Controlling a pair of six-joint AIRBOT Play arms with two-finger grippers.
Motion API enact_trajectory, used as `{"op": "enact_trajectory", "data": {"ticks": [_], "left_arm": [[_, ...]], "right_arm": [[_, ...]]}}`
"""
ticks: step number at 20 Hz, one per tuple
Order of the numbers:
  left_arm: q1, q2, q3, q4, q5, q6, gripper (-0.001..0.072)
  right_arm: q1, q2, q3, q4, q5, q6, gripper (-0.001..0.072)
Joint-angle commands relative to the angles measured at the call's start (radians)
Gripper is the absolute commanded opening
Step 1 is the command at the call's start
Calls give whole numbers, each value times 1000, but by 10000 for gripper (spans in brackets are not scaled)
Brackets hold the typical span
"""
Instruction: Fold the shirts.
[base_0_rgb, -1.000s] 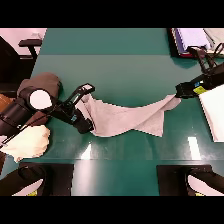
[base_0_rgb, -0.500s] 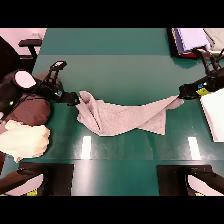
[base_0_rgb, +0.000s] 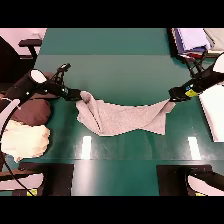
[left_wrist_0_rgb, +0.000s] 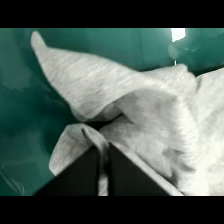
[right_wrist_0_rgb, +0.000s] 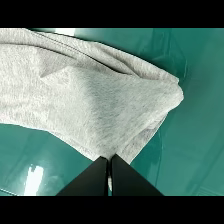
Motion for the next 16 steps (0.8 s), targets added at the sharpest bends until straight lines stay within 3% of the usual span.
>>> {"op": "enact_trajectory", "data": {"ticks": [1, 4, 8, 16], "left_arm": [[2, -11, 79, -27, -64, 18, 25], [2, 35, 201, -20, -106, 16, 24], [2, 204, 438, -7, -103, 6, 24], [2, 566, 805, 92, -78, -92, 24]], "right_arm": [[-9, 5, 0, 0, -18, 0, 10], [-58, 48, 38, 0, -39, 0, 10], [-136, 122, 258, 0, -32, 0, 10], [-261, 299, 652, -2, 2, -19, 9]]}}
